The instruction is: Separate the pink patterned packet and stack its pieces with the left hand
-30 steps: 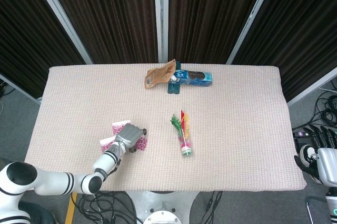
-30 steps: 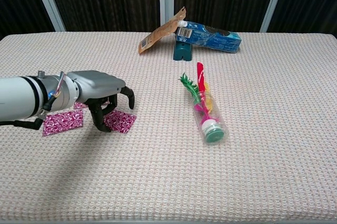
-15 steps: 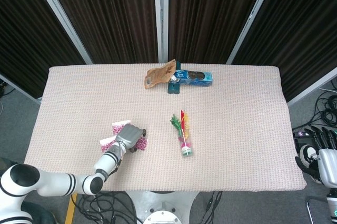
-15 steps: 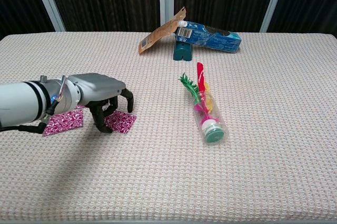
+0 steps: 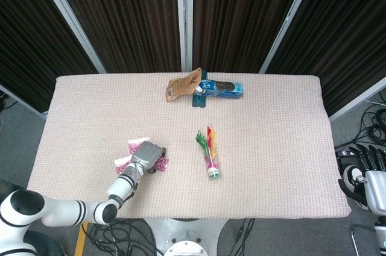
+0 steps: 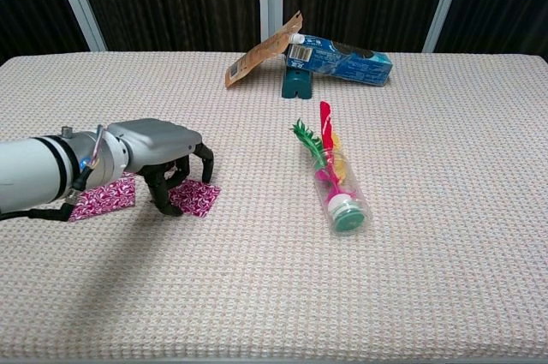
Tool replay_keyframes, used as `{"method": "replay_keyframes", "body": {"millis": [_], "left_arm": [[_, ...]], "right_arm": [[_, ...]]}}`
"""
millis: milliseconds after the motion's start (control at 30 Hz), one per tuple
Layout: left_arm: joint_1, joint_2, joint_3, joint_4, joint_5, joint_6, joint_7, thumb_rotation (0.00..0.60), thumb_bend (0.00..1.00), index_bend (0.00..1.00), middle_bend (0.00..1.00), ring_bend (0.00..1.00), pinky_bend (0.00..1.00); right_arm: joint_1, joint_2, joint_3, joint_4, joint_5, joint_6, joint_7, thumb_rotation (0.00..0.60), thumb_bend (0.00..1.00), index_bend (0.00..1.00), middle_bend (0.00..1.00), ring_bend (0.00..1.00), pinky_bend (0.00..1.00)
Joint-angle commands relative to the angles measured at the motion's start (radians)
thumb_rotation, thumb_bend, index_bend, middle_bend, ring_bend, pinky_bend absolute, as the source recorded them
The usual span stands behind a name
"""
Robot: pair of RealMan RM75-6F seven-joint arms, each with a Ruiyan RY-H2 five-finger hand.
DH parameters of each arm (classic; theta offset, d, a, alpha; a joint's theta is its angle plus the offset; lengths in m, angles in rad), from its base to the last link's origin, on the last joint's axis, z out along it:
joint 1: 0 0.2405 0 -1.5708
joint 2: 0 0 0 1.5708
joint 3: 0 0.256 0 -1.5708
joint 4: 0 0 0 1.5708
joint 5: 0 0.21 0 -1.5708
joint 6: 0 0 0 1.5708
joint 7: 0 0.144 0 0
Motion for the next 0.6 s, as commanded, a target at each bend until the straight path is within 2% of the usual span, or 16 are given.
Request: {"method": "replay_keyframes", "body": {"millis": [33,333,600], "left_arm": [[0.007,0.021,-0.008,-0.027,0.003,0.02,0.004,0.6,0.26,0.46,0.88,0.9,0.94],[0.023,0.088,-0.045,-0.101,-0.081,0.098,0.041,0.6,0.26,0.46,0.88,0.91,0.94],[0.064,0.128,-0.05,-0.142,-0.195,0.179,0.073,0.6,0.26,0.46,0.88,0.91,0.94]], "right_arm": [[0.001,0.0,0.0,0.0,-0.002,0.001,0.001,0.514,0.2,0.13,0.09,0.0,0.0],[0.002,-0.001,0.002,0.006,-0.009,0.005,0.013,0.523,0.2,0.13,0.09,0.0,0.0],[0.016,-0.007,0.002,0.015,-0.022,-0.009,0.027,0.519,0.2,0.13,0.09,0.0,0.0]]}}
